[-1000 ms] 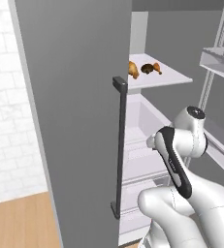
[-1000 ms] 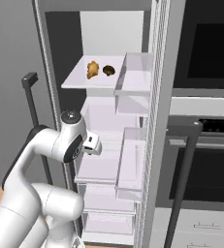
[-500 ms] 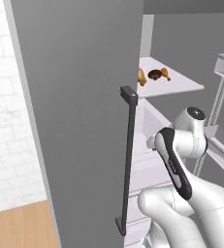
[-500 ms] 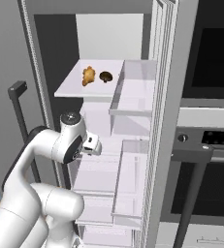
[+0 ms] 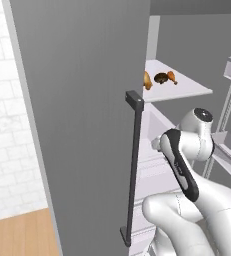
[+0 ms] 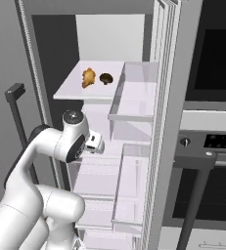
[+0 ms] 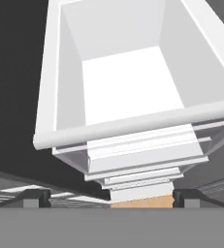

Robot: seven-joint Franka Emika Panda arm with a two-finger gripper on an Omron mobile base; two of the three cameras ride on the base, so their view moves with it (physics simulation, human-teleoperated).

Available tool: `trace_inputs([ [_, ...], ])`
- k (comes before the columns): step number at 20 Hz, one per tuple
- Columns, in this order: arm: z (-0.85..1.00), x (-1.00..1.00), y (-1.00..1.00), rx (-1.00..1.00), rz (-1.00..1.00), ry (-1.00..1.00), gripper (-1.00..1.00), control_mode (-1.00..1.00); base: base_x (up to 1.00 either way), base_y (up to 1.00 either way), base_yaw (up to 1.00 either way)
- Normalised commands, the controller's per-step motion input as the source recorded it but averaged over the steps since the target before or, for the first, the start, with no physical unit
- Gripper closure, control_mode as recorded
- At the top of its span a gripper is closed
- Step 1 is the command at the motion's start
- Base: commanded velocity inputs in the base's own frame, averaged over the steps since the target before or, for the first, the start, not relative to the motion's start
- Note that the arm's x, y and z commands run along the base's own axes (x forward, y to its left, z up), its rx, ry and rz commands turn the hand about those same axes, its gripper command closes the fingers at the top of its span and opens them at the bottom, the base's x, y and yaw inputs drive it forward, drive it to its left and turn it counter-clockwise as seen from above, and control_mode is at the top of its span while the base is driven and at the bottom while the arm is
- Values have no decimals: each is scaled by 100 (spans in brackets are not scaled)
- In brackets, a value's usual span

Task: Place one mushroom and one chicken drumstick in each tupperware on the nearby counter, to pack two identical lunches.

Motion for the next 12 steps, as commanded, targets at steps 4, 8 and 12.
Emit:
trace_inputs([
  [4,75,39,-10,-1,0,-17,-100,-100,0,0,0],
  [8,28,19,-3,0,0,-21,-100,-100,0,0,0],
  [12,1,28,-1,0,0,-16,-100,-100,0,0,0],
])
